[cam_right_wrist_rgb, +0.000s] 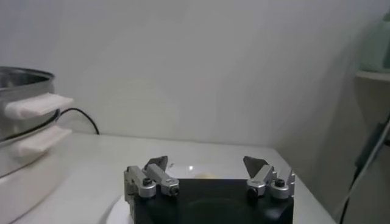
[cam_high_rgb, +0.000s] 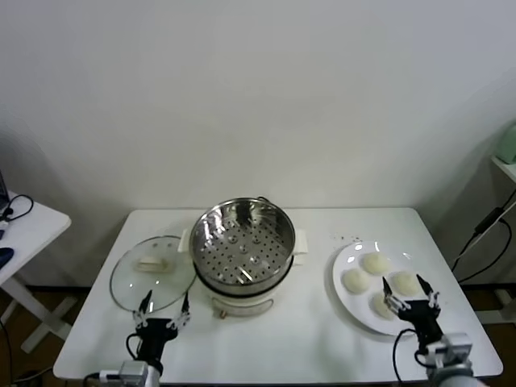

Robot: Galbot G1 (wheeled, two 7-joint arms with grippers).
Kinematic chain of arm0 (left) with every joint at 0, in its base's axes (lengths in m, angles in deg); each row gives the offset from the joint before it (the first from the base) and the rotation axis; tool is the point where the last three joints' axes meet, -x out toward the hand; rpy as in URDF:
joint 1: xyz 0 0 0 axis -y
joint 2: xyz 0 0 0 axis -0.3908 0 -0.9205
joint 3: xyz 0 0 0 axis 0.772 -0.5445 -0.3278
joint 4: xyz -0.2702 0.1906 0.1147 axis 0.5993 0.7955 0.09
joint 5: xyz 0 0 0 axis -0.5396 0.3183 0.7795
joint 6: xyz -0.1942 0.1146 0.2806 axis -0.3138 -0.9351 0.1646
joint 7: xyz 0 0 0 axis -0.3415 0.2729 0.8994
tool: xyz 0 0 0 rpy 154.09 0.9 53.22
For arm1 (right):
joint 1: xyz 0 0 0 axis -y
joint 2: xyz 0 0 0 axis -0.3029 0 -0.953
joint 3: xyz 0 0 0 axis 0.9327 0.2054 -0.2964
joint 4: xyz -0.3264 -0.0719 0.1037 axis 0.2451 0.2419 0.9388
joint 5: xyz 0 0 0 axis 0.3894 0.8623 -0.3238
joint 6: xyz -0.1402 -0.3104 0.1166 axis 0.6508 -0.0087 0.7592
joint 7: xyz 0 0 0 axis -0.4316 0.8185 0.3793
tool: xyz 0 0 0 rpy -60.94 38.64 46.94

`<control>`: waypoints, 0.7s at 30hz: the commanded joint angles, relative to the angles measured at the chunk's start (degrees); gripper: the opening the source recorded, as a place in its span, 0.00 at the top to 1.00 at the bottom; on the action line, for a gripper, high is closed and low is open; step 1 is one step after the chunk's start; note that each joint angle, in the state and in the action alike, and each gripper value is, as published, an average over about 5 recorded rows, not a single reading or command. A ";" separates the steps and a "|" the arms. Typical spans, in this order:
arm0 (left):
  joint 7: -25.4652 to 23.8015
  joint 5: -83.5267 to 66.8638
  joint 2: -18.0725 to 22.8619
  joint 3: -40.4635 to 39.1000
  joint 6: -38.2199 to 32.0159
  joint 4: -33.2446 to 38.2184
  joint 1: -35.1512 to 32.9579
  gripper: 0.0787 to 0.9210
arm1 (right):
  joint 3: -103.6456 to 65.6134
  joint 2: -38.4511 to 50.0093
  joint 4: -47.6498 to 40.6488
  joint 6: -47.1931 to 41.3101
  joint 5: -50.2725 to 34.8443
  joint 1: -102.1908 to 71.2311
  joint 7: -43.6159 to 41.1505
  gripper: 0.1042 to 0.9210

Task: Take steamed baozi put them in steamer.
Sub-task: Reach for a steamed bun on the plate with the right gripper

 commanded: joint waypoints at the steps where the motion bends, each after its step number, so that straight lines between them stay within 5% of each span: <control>1: -0.05 -0.09 -0.34 -0.10 -0.12 -0.01 0.23 0.12 | -0.22 13.64 -2.81 -11.05 -0.54 9.58 -6.34 0.12; 7: -0.11 -0.09 -0.48 -0.39 -0.16 0.38 0.42 0.12 | 1.91 28.73 -7.20 -15.02 2.89 11.32 -19.93 0.12; 15: -0.25 0.39 -0.27 -2.09 -0.20 1.22 0.29 0.12 | 3.52 46.37 -13.12 -9.14 4.09 11.32 -36.23 0.12; 21: -0.15 0.78 -0.34 -3.37 -0.62 0.64 0.63 0.12 | 12.76 46.80 -15.06 -5.90 3.81 21.27 -39.04 0.12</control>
